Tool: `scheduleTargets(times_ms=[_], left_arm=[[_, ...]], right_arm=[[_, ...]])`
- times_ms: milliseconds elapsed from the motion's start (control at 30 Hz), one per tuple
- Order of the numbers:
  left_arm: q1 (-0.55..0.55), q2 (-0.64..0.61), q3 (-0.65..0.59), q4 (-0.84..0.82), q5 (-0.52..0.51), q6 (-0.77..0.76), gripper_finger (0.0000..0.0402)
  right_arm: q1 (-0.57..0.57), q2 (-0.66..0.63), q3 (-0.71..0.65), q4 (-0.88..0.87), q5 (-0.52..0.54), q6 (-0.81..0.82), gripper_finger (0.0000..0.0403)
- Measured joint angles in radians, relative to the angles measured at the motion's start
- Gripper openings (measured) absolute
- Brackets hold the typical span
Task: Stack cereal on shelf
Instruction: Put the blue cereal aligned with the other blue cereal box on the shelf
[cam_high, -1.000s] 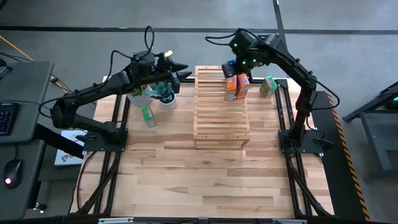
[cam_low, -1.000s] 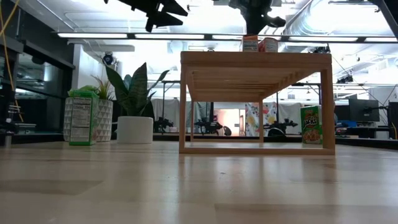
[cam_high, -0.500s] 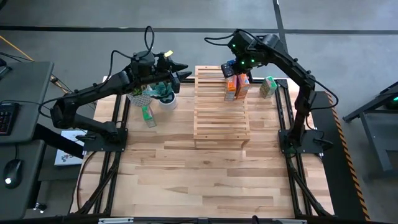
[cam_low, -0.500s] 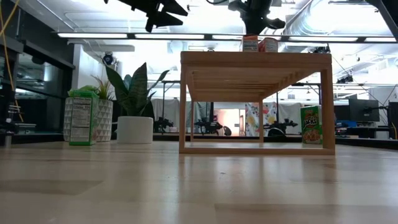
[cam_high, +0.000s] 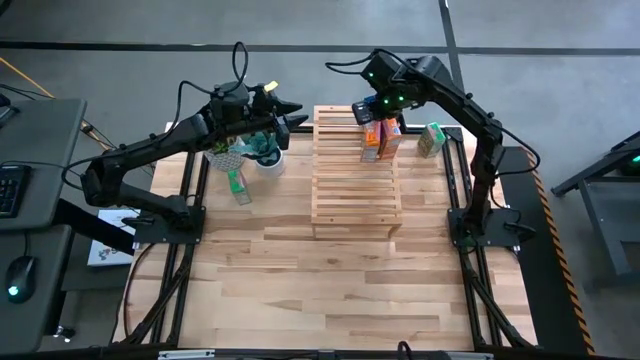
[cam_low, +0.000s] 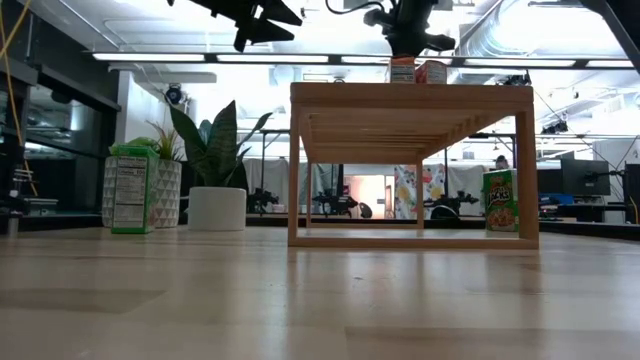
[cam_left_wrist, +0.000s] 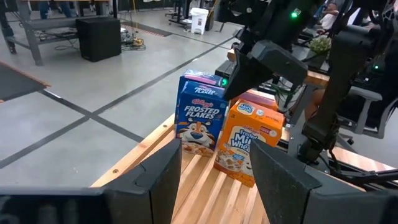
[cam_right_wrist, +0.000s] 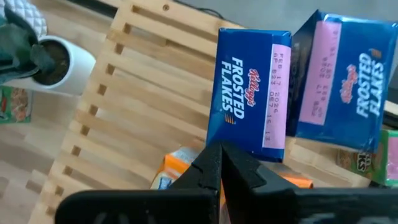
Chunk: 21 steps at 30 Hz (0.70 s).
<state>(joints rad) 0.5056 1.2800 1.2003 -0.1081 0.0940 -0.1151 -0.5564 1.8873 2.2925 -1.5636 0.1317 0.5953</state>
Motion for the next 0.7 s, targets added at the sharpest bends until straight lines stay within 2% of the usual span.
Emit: scheduleTargets(times_ms=[300,500,700], left_arm=[[0.000,0.000,0.000,0.000,0.000,0.015,0.0182],[0.000,0.000,0.000,0.000,0.000,0.015,0.0182],[0.000,0.000,0.000,0.000,0.000,0.015,0.0182]], right_arm=[[-0.003,0.005,0.000,0.031,0.060,0.029,0.0000],[-0.007,0.005,0.001,0.062,0.059,0.034,0.0000],[0.003,0.003,0.064,0.077,0.053,0.023,0.0000]])
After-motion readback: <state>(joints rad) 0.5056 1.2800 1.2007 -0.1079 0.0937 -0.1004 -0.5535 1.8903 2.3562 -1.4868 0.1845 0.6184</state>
